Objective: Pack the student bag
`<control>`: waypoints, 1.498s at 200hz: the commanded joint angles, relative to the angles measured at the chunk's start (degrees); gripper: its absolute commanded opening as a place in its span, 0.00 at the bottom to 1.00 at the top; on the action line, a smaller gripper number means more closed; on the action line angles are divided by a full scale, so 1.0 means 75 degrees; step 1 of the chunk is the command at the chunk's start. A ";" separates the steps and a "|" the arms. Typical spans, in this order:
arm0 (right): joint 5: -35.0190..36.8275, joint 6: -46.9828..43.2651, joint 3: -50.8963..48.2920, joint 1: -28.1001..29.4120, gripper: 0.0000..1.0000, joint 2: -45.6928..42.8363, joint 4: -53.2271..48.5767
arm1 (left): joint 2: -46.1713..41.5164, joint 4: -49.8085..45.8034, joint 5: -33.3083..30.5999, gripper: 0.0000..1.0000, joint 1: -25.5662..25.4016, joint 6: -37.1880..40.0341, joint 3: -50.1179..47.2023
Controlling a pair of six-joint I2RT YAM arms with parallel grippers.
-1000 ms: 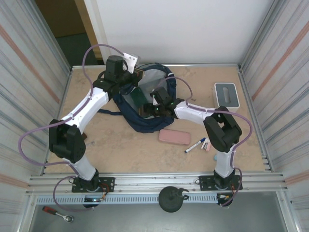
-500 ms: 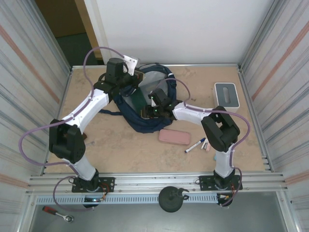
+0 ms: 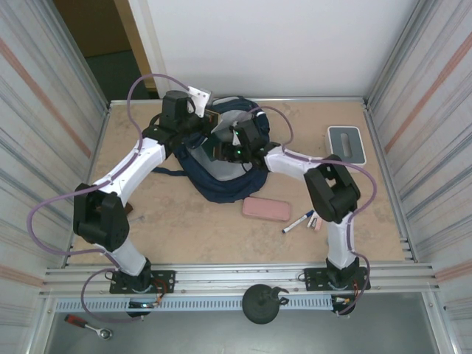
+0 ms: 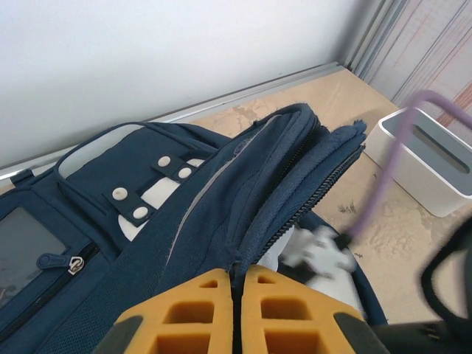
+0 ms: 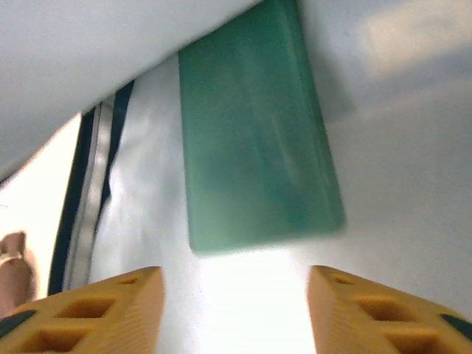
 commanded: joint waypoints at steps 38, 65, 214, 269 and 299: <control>0.0420 -0.2249 -0.3000 0.0035 0.92 -0.3754 -0.2502 | -0.0479 0.0603 0.0116 0.00 0.0071 -0.0169 -0.0246; 0.0410 -0.2170 -0.3876 -0.0282 1.00 -0.4330 -0.3129 | -0.0510 0.0868 0.0153 0.00 0.0036 -0.0262 -0.0477; -0.0813 -0.1535 -0.4155 0.0441 1.00 -0.3386 -0.2842 | -0.0498 0.0872 0.0171 0.00 0.0035 -0.0191 -0.0680; 0.1396 -0.1393 -0.4089 0.1979 0.98 -0.3313 -0.3074 | -0.0492 0.0834 0.0186 0.00 0.0033 -0.0190 -0.0699; 0.2912 -0.1066 -0.4043 0.2757 0.98 -0.3127 -0.3338 | -0.0521 0.0803 0.0200 0.00 0.0033 -0.0190 -0.0721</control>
